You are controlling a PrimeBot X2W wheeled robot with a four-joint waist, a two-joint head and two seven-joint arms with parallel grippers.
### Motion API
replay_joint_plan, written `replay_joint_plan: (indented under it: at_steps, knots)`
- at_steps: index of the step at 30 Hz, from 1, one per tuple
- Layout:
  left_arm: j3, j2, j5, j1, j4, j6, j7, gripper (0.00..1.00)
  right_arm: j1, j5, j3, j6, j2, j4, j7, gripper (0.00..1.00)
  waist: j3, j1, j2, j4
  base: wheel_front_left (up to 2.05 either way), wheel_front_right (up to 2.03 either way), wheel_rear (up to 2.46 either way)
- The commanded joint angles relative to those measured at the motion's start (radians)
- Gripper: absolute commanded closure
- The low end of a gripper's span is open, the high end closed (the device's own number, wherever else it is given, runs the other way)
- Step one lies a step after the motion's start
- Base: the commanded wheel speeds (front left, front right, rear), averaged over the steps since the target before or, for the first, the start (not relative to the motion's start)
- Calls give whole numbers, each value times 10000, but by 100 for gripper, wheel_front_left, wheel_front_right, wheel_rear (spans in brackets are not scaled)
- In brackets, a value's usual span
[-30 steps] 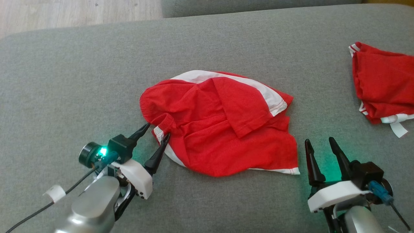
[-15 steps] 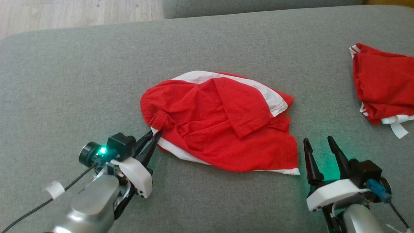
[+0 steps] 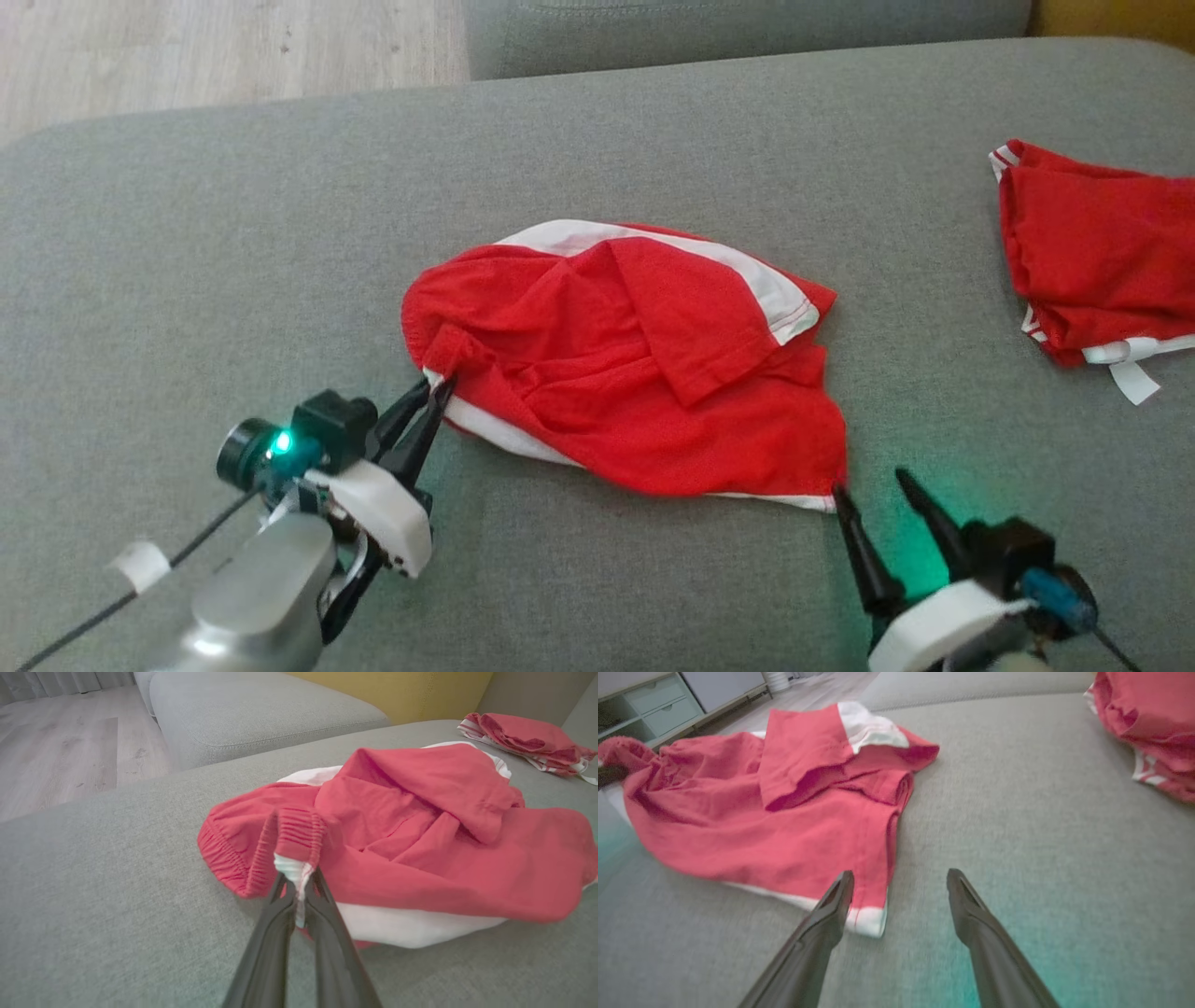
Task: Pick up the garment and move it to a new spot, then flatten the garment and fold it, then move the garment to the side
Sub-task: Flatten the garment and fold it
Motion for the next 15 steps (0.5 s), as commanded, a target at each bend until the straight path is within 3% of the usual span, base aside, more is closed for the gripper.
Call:
replay_joint_plan:
  at_steps: [1,7,15]
  knots:
    - [553,317,154,-54,-264,95,-123,100,28,240,598,-7,-386,-399,129,0,-83,0,0,28,0,0,0]
    - [835,216,426,258,-357,88,-123,100,124,343,1314,-7,-940,-447,351,0,-255,0,0,126,0,0,0]
    - [1034,73,680,370,-407,55,-123,100,-110,292,1699,-7,-945,-112,595,0,-261,0,0,280,0,0,0]
